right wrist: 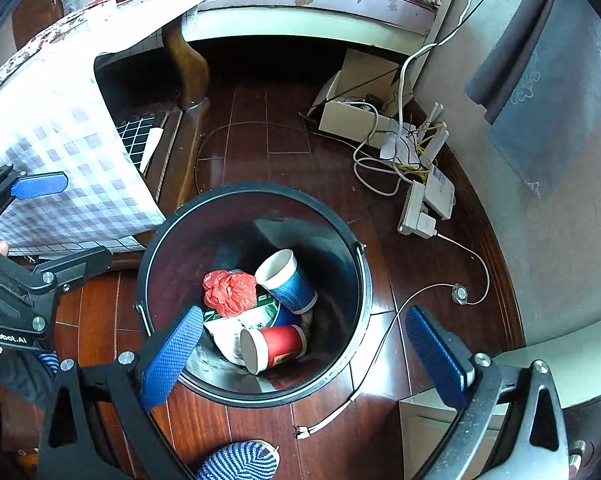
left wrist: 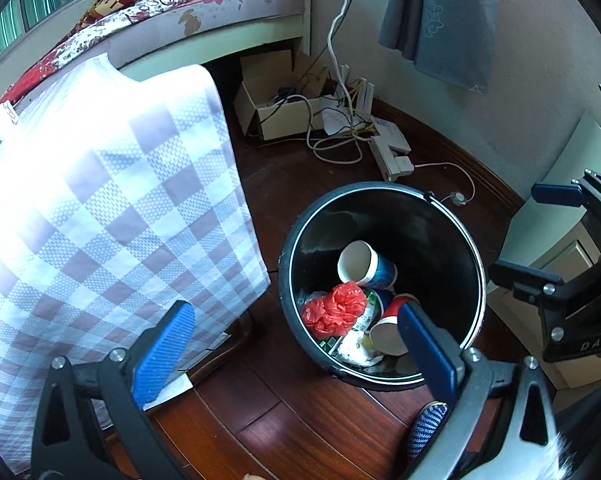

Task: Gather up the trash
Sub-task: 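Open both tools over the bin to drop the blue cup and red bag, then move both tools back from the bin toward the tissue and carton on the bed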

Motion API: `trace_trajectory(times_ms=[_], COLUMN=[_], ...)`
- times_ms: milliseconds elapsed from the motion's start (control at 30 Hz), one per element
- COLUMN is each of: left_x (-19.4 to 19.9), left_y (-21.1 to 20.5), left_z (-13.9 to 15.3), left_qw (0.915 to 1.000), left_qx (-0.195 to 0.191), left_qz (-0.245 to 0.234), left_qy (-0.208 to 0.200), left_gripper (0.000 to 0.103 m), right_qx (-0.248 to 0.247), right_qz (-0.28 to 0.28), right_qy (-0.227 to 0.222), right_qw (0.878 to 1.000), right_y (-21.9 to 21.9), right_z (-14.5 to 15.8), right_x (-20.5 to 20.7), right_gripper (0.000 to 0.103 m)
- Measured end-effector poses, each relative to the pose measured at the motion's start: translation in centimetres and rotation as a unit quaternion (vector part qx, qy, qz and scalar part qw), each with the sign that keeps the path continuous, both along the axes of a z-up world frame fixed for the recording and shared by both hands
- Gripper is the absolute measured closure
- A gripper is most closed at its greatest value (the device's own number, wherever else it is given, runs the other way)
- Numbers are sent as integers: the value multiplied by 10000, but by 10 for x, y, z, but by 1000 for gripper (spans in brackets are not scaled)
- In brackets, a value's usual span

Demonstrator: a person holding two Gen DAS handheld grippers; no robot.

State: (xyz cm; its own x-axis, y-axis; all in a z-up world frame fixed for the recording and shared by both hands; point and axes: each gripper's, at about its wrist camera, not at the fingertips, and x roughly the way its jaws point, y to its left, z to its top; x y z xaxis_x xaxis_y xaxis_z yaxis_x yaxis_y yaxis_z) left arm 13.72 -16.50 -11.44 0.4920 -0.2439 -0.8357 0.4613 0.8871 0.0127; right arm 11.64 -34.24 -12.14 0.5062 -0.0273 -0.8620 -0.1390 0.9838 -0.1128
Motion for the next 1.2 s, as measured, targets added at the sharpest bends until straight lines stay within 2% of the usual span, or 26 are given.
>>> trace_trajectory(times_ms=[700,1200], left_x=[-8,-14], left_y=[8,30], left_z=[23,54], left_qw=[9997,9977], left_qx=[39,-46], left_qz=[78,316], left_qy=[-241,-596], left_gripper=[1,1], right_qx=[39,206], right_qz=[102,211], right_qy=[-230,-598], right_qw=[9997,9978], right_y=[8,26], right_z=[17,46], right_x=[-3,-6], right_gripper=[1,1])
